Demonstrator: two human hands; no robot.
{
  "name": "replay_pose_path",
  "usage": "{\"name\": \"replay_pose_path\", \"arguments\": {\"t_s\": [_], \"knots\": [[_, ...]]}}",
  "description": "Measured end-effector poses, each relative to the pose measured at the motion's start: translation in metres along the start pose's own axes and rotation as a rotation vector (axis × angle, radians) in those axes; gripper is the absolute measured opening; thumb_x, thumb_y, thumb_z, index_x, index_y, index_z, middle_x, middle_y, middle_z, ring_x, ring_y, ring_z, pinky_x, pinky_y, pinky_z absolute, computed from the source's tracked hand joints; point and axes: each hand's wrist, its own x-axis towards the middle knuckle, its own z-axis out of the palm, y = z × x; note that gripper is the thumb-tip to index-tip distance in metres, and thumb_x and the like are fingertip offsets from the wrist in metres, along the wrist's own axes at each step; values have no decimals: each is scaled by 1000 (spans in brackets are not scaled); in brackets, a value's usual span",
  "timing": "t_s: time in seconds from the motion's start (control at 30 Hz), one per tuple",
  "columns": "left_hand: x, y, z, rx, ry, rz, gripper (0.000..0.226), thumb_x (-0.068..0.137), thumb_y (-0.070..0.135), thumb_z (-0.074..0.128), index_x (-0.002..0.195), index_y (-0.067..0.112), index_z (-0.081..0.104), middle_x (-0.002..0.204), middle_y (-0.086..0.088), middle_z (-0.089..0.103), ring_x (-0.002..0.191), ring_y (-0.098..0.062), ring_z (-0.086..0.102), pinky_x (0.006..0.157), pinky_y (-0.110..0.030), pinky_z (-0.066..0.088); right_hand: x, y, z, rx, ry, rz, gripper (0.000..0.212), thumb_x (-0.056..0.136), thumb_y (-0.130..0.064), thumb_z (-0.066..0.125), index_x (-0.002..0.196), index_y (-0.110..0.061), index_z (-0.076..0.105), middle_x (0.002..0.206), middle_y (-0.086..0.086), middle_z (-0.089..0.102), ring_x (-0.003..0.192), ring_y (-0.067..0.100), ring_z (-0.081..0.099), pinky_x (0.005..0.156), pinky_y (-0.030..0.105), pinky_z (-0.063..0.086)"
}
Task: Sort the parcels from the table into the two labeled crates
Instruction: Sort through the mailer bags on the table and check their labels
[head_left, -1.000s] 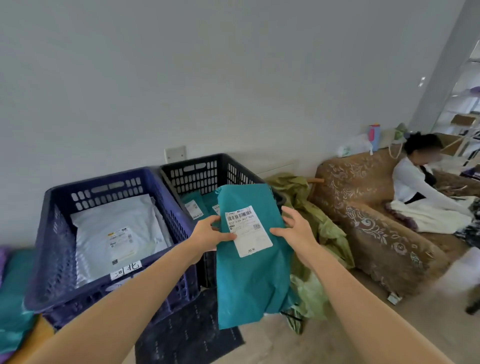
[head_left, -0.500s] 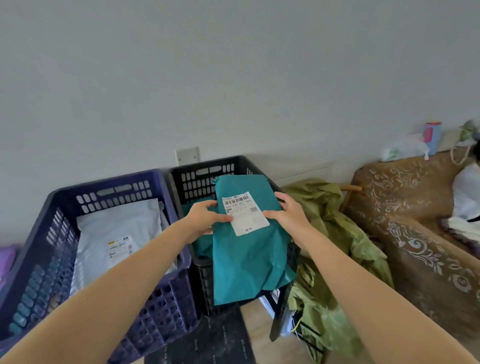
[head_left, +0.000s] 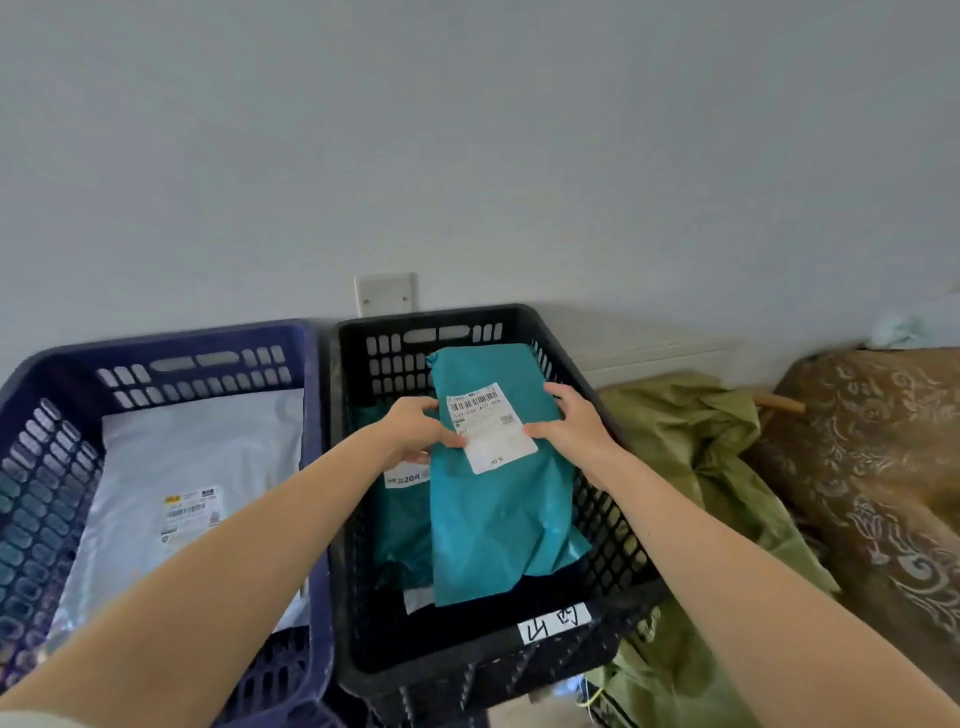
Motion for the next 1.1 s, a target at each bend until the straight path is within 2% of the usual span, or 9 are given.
{"name": "replay_pose_path", "arguments": {"t_s": [0.07,0.2,0.33,0.43,0.53,0.67,0.8,1.0,1.1], "knots": [[16,-7,2,12,18,-33,63,73,-6,78,129,12,53,99,-1,68,87,-19,68,66,-33,58,11,10,6,-22,-14,13,74,82,0,70,146,-16,36,147,6,42,127,21,48,106,37,43],[41,-23,13,44,83,-82,74,73,-4,79,137,12,46,87,8,59,75,-12,61,47,-25,49,36,31,17,-89,-43,26,75,81,0,71,145,-15,35,146,5,42,129,19,45,105,31,40],[63,-53,28,82,166,-128,88,69,-3,83,144,7,38,112,-7,64,102,-26,61,76,-34,54,59,50,26,-154,-87,37,77,80,1,72,145,-15,35,144,6,44,126,19,46,96,25,42],[79,-72,36,92,232,-147,84,66,-1,85,139,6,44,119,-13,65,110,-28,61,97,-41,49,75,59,31,-213,-88,56,79,79,-2,71,146,-17,33,140,5,47,120,17,47,93,24,42],[92,-83,39,146,288,-141,79,67,4,86,136,10,48,118,-10,65,107,-25,60,96,-37,50,86,71,39,-214,-94,85,80,79,-6,73,146,-17,30,137,5,49,114,13,48,93,23,41],[107,-91,46,200,339,-128,81,68,6,85,139,12,47,127,-11,61,115,-27,57,100,-39,47,97,86,47,-242,-84,132,80,81,-5,71,147,-17,28,144,8,43,129,23,45,106,34,40],[118,-99,58,271,369,-107,79,69,10,85,138,11,48,128,-9,61,116,-24,57,93,-30,46,104,96,50,-285,-68,140,78,82,-6,68,148,-16,27,148,8,36,133,23,40,109,35,37],[126,-106,73,290,440,-91,78,73,9,81,141,13,42,131,-9,59,118,-25,55,95,-35,47,112,106,57,-359,-105,120,73,84,-1,59,148,-17,29,153,10,26,138,27,32,114,37,30],[123,-109,75,357,457,-10,79,78,12,77,145,17,35,134,-8,52,119,-26,51,98,-39,46,115,110,58,-400,-165,121,71,88,0,52,151,-19,25,161,11,10,146,28,18,119,37,22]]}}
